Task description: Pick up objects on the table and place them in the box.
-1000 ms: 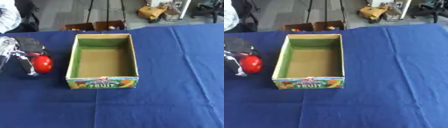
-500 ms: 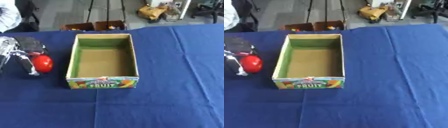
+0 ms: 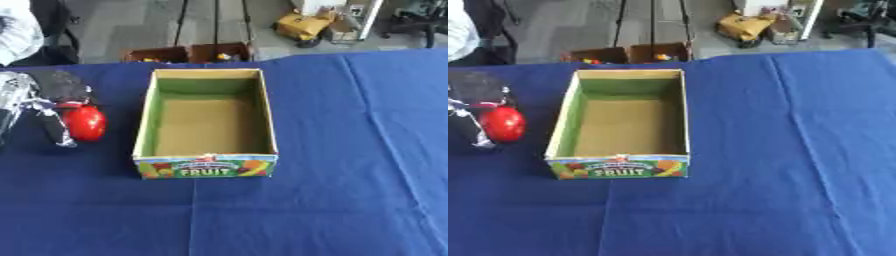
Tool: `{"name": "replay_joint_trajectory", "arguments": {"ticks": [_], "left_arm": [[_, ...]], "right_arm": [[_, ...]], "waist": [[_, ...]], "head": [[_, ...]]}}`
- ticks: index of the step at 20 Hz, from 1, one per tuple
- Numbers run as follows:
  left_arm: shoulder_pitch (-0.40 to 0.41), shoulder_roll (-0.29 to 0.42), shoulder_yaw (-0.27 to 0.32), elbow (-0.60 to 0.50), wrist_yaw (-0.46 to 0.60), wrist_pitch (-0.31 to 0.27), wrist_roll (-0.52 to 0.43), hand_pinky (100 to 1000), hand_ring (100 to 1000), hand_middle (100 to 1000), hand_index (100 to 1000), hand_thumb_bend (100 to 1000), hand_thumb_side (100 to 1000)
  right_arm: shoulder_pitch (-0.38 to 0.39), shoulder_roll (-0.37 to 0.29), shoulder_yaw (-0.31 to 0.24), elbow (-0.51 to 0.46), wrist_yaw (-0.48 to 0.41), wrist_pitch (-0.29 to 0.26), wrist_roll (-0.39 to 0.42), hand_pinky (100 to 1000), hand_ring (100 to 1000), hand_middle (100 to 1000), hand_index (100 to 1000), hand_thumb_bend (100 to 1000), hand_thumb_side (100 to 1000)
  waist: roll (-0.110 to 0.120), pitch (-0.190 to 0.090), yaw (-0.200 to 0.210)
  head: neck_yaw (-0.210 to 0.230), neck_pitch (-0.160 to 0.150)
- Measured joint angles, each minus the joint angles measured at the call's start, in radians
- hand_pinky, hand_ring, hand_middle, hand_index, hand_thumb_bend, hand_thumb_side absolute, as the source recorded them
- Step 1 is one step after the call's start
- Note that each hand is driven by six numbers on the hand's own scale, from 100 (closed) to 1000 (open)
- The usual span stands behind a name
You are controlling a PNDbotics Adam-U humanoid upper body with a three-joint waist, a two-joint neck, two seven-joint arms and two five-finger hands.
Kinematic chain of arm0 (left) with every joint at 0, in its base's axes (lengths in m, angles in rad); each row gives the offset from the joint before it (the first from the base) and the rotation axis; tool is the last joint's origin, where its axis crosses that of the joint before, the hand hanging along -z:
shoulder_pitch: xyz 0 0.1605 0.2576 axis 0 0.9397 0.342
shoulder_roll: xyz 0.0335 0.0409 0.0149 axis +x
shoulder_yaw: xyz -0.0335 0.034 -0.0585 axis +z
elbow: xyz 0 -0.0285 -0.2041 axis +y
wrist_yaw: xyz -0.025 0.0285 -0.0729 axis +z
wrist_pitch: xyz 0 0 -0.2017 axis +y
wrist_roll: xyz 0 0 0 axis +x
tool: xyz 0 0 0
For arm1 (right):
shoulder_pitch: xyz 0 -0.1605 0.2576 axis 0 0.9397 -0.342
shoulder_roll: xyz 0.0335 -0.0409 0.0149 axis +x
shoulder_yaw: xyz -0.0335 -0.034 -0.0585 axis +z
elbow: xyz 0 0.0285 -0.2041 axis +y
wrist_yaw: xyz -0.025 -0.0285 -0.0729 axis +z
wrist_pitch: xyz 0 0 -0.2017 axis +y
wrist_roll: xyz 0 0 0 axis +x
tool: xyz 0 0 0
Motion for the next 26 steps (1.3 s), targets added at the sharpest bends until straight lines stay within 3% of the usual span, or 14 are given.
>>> {"name": "replay_joint_trajectory", "arguments": {"ticks": [5, 18, 20, 26], "left_arm": [[0.003, 0.001, 0.001, -0.014, 0.027, 0.008, 0.011, 630, 662, 579, 658, 100, 538], [0.010, 0.002, 0.013, -0.058, 0.124, 0.014, -0.015, 596, 641, 571, 650, 100, 507], [0.011, 0.002, 0.015, -0.061, 0.141, 0.017, -0.013, 559, 621, 562, 626, 100, 450], [0.020, 0.011, 0.024, -0.080, 0.198, 0.054, 0.055, 504, 589, 532, 596, 100, 426]], "right_arm": [[0.000, 0.000, 0.000, 0.000, 0.000, 0.001, -0.001, 703, 794, 580, 801, 100, 830], [0.000, 0.000, 0.000, 0.000, -0.005, 0.002, -0.007, 703, 795, 580, 801, 100, 827], [0.000, 0.000, 0.000, 0.000, -0.005, 0.002, -0.007, 703, 795, 580, 801, 100, 826], [0.000, 0.000, 0.000, 0.000, -0.005, 0.002, -0.007, 703, 796, 580, 801, 100, 824]], "waist": [[0.000, -0.005, 0.000], [-0.001, -0.011, 0.006], [-0.001, -0.011, 0.006], [-0.001, -0.011, 0.012]], "head": [[0.000, -0.034], [0.005, -0.034], [0.004, -0.034], [0.004, -0.034]]}}
